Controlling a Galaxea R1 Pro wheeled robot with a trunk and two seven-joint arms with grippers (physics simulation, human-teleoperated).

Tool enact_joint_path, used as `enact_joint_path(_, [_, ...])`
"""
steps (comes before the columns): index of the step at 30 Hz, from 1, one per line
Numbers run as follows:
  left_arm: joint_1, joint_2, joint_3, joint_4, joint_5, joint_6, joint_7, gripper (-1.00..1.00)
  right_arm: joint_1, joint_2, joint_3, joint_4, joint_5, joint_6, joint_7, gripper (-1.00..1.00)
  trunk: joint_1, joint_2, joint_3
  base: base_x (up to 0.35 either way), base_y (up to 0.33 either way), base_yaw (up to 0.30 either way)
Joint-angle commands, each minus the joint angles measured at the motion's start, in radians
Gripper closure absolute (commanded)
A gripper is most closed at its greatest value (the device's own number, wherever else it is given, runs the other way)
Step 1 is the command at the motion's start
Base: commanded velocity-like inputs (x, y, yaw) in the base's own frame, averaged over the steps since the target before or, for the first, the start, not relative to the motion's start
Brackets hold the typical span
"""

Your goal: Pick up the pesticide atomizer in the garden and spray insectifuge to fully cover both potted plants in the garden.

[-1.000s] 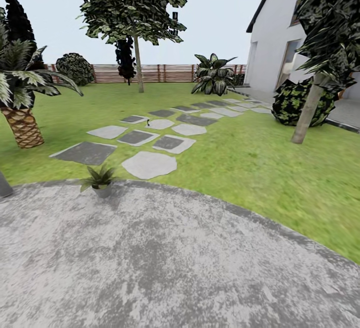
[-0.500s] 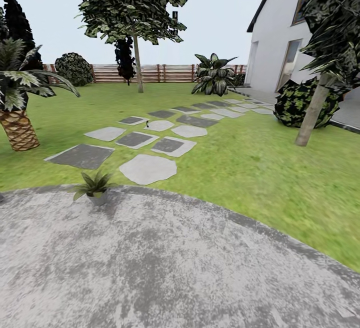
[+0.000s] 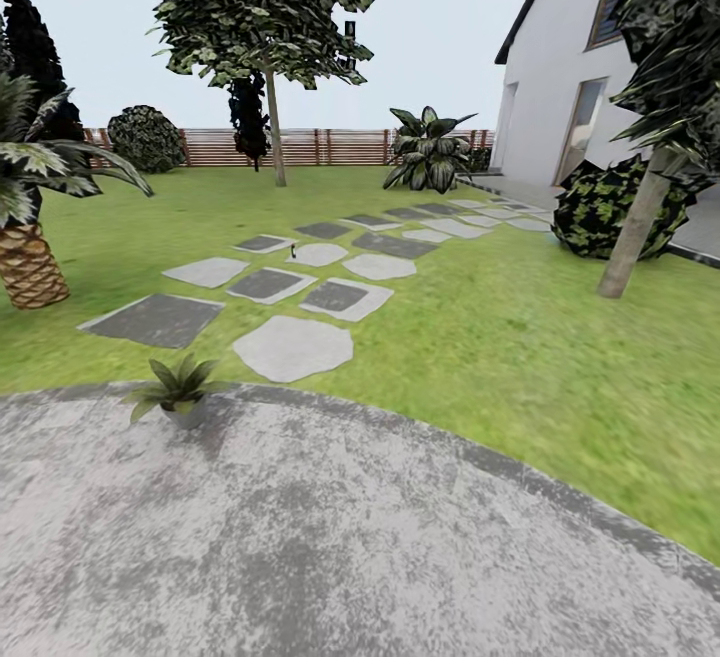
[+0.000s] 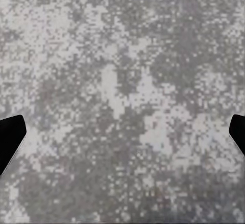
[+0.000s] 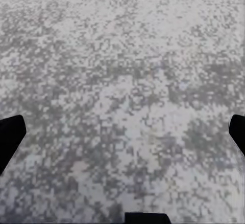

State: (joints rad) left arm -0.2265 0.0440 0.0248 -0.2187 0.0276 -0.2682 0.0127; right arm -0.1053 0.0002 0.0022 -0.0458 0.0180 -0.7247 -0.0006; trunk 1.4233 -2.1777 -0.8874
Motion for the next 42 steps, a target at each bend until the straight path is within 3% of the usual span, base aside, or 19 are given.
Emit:
enact_joint_path(1, [-0.001, 0.000, 0.002, 0.001, 0.003, -0.003, 0.000, -1.00, -0.001, 0.001, -0.001, -0.001, 0.001, -0.003, 0.001, -1.00, 0.000, 0.000, -0.001, 0.273, 0.000, 0.000])
enact_joint_path(8, [-0.001, 0.000, 0.003, 0.002, 0.003, -0.003, 0.000, -1.00, -0.001, 0.016, 0.000, -0.041, 0.001, -0.002, 0.006, -1.00, 0.000, 0.000, -0.001, 0.273, 0.000, 0.000])
enact_joint_path(23, [-0.001, 0.000, 0.002, 0.001, 0.002, -0.003, 0.000, -1.00, -0.001, 0.015, -0.006, -0.173, 0.002, -0.023, -0.005, -1.00, 0.000, 0.000, -0.001, 0.276, 0.000, 0.000])
enact_joint_path(30, [-0.001, -0.002, -0.004, 0.001, -0.001, -0.003, -0.002, -1.00, -0.002, 0.011, -0.006, -0.338, 0.000, -0.022, 0.000, -1.00, 0.000, 0.000, -0.001, 0.276, 0.000, 0.000])
enact_joint_path(42, [-0.001, -0.001, 0.003, 0.001, 0.009, -0.002, -0.001, -1.00, -0.002, 0.008, 0.000, -0.308, 0.005, -0.019, 0.007, -1.00, 0.000, 0.000, -0.001, 0.281, 0.000, 0.000])
